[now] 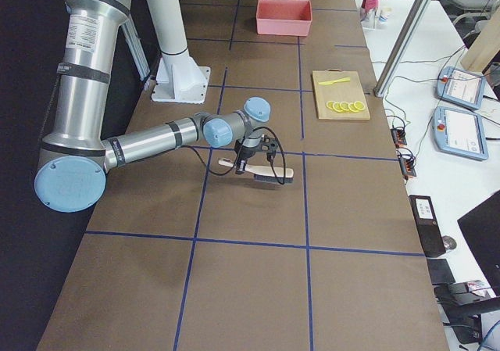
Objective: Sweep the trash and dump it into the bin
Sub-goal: 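Carry the loaded dustpan with the left gripper over the pink bin, then tilt the dustpan with the left gripper to dump items into the bin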
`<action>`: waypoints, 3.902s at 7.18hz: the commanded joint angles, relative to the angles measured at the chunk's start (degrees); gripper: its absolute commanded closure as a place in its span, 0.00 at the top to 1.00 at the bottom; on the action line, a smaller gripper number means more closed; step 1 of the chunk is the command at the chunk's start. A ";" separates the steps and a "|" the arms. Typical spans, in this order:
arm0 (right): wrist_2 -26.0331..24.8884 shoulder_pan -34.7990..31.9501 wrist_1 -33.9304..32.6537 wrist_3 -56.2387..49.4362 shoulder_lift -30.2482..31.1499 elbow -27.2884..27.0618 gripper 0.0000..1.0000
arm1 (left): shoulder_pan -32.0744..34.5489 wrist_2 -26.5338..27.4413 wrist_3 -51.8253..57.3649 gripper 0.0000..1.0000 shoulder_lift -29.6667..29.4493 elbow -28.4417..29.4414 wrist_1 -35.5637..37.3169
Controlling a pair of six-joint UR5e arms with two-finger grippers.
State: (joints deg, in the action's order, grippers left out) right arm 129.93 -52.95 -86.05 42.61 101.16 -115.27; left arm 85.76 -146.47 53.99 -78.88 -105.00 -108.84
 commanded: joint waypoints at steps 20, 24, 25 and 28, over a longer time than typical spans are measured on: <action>2.88 4.78 -0.70 -0.15 0.00 3.91 0.04 | -2.88 43.53 8.41 0.01 0.74 -16.64 17.70; 2.96 4.96 -0.52 -0.15 -0.09 4.35 0.15 | -4.37 48.03 8.59 0.01 0.22 -16.99 17.70; 3.49 4.96 -0.52 -0.15 -0.18 4.61 0.28 | -4.38 48.04 8.59 0.01 0.22 -16.99 17.70; 3.84 4.96 -0.26 -0.15 -0.18 4.53 1.00 | -4.29 48.12 8.59 0.01 0.22 -17.08 17.70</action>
State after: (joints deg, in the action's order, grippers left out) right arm 133.71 -47.99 -86.40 42.45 100.99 -110.70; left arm 81.41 -98.42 62.58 -78.66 -122.02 -91.14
